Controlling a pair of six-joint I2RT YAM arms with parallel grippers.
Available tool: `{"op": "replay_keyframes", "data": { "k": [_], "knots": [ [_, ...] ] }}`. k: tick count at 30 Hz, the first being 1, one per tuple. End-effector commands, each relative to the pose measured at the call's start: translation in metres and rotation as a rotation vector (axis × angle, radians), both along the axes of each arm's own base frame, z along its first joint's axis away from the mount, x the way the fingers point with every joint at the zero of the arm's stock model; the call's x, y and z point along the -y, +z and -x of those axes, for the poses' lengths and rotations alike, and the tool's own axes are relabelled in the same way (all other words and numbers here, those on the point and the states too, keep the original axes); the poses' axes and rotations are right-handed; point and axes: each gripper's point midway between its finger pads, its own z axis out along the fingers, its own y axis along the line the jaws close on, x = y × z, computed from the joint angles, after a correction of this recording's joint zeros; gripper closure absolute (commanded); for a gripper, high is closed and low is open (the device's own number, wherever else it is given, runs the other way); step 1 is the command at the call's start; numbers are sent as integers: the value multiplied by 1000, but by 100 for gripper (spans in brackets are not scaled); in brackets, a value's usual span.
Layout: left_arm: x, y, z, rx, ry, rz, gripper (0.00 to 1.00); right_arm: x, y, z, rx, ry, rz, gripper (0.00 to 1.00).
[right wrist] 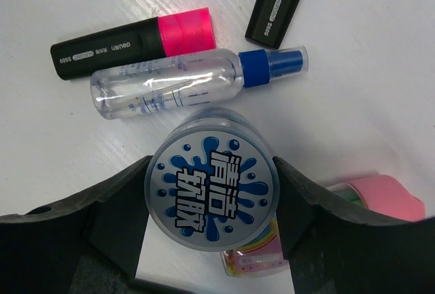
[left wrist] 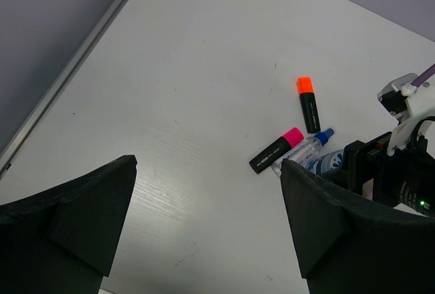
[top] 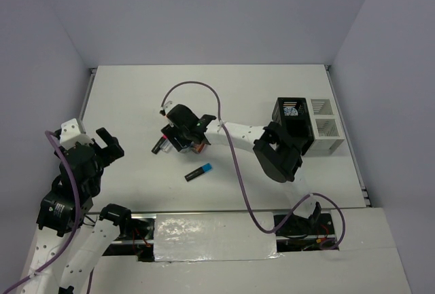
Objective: Sort the stationery into containers
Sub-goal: Pick up the stationery from the center of the board, then place the stationery in the storage box.
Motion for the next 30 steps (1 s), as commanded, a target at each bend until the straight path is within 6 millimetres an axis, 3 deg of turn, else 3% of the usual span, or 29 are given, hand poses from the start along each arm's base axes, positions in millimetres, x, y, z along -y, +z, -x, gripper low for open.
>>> {"op": "replay_keyframes", "data": {
  "k": [1, 3, 4, 7, 8, 10, 13, 14, 16, 17, 19, 20, 22, 23, 27, 30],
  "knots": [
    [1, 15, -4, 60, -12, -2, 1, -10, 64, -1, 89, -13, -77, 98],
    [1, 15, -4, 60, -13, -3, 1, -9, 89, 2, 106, -10, -115, 97],
    [1, 15, -4, 60, -13, -3, 1, -8, 112, 4, 126, -11, -154, 97],
    [1, 15, -4, 61, -14, -2, 1, 1, 147, 4, 164, -33, -198, 97],
    [1, 15, -4, 61, -13, -3, 1, 8, 170, 4, 195, -49, -224, 97],
    [1, 15, -3, 65, -11, -1, 1, 29, 191, -5, 239, -121, -210, 97],
    [1, 16, -2, 70, -13, 0, 1, 85, 220, -31, 272, -287, -204, 98],
    [0, 16, -2, 73, -13, 1, 1, 122, 216, -50, 259, -381, -166, 99],
    [0, 16, -1, 74, -13, 1, 1, 175, 221, -66, 252, -539, -145, 100],
    [0, 17, -1, 79, -13, 2, 1, 215, 219, -79, 250, -631, -116, 100],
    [0, 18, 0, 83, -14, 4, 1, 264, 221, -81, 267, -747, -101, 100],
    [1, 17, -1, 80, -16, 2, 1, 303, 211, -86, 257, -836, -73, 100],
    [2, 17, -2, 77, -22, 2, 1, 341, 219, -84, 282, -923, -85, 100],
    [2, 17, -2, 77, -23, 1, 1, 373, 210, -87, 272, -992, -77, 100],
    [3, 17, -3, 76, -31, 0, 1, 415, 200, -92, 247, -1063, -149, 100],
    [3, 17, -3, 75, -30, 1, 1, 421, 189, -99, 230, -1070, -168, 100]
  ]
}}
